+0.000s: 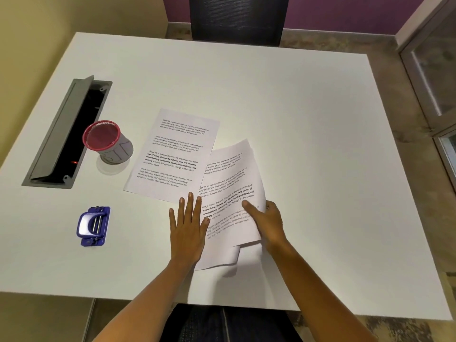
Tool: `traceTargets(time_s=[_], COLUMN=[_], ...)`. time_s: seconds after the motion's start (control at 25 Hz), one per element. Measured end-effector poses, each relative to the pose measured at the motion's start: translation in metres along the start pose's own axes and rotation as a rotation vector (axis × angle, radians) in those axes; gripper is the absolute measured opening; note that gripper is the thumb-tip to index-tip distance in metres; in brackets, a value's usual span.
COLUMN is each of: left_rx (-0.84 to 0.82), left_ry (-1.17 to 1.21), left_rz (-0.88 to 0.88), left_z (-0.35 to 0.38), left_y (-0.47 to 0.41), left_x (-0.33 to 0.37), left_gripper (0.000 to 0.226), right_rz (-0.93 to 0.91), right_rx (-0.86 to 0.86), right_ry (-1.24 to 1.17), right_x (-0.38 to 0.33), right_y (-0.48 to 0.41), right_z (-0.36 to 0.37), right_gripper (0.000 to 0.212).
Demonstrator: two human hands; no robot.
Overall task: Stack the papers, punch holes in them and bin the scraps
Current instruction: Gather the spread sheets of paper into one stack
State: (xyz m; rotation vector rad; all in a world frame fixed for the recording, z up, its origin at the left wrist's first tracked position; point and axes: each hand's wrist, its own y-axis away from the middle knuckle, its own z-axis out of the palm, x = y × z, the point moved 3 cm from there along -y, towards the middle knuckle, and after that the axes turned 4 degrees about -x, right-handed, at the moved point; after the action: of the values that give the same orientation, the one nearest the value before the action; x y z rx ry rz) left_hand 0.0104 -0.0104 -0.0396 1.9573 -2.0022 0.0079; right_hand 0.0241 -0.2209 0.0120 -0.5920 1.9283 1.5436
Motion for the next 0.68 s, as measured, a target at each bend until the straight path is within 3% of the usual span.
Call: traceTargets(time_s=[0.08,0.16,0.28,0.36,0.68], left_rx=[-0.007,-0.012,-0.019,-0.01,0.017], left_ry=[0.005,0.012,0.057,0.068,0.029], left_rz=[-0.004,-0.005,0.011,0.005,-0.093], left_z=[0.0,-0.001,-0.002,-0.005,-0.021], left_y=[0.0,0.001,0.002,0.001,-0.012], left_x=[0.001,0.001,0.0,-0.003,-0.015], left_gripper=[0.065,0.065,0.066,0.066,0.077], right_rz=[0.02,-0.001,-0.121,-0.213,-0.445], right_rx=[-0.104,-0.146,0.006,0.124,0.357], right_ry=[-0.16,-0.142,0.175,0.379,0.52], right_x=[-0.001,-0.004,-0.011,-0.019,-0.066], right_y=[-0.006,-0.008,-0.01,-0.01,0.008], right_z=[-0.005,-0.01,-0.022,-0.031,-0.071], right_gripper=[0.048,0.032,0.017,0.021,0.019])
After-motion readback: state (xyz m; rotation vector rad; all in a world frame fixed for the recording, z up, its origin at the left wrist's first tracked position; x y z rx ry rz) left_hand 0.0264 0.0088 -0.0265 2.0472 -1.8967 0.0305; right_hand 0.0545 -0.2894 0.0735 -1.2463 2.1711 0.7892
